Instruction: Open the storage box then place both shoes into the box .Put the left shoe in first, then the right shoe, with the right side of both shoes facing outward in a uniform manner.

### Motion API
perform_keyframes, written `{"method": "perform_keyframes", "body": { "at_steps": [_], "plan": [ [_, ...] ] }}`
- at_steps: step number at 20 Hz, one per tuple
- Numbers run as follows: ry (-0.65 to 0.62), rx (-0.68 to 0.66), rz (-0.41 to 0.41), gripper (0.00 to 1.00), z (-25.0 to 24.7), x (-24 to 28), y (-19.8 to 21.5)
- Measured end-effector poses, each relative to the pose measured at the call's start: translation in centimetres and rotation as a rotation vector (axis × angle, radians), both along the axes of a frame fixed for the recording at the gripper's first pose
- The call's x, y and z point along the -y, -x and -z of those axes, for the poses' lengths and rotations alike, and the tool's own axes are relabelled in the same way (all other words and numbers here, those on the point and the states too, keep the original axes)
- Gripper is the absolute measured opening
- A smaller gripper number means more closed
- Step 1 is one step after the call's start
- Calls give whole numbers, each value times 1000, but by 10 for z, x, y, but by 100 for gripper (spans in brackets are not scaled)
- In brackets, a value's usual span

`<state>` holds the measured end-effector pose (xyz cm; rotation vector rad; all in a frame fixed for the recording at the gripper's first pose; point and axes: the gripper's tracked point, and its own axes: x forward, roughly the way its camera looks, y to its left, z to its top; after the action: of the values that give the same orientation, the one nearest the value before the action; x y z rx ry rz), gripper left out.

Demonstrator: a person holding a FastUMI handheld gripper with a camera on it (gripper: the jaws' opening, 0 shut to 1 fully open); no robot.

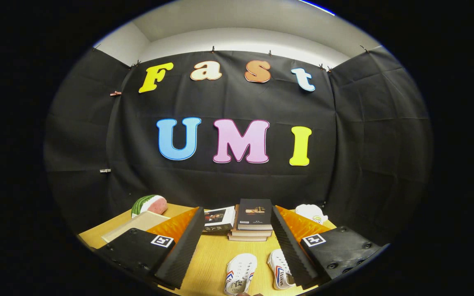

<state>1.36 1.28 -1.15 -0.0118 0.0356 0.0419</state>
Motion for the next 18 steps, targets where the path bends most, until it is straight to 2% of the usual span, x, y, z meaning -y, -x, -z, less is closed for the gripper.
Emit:
{"method": "perform_keyframes", "body": {
  "at_steps": [7, 14, 18],
  "plan": [
    [8, -51, -43, 97, 12, -11, -9],
    [-65, -142, -148, 97, 25, -36, -23],
    [-92, -240, -215, 97, 47, -51, -33]
  ]
}}
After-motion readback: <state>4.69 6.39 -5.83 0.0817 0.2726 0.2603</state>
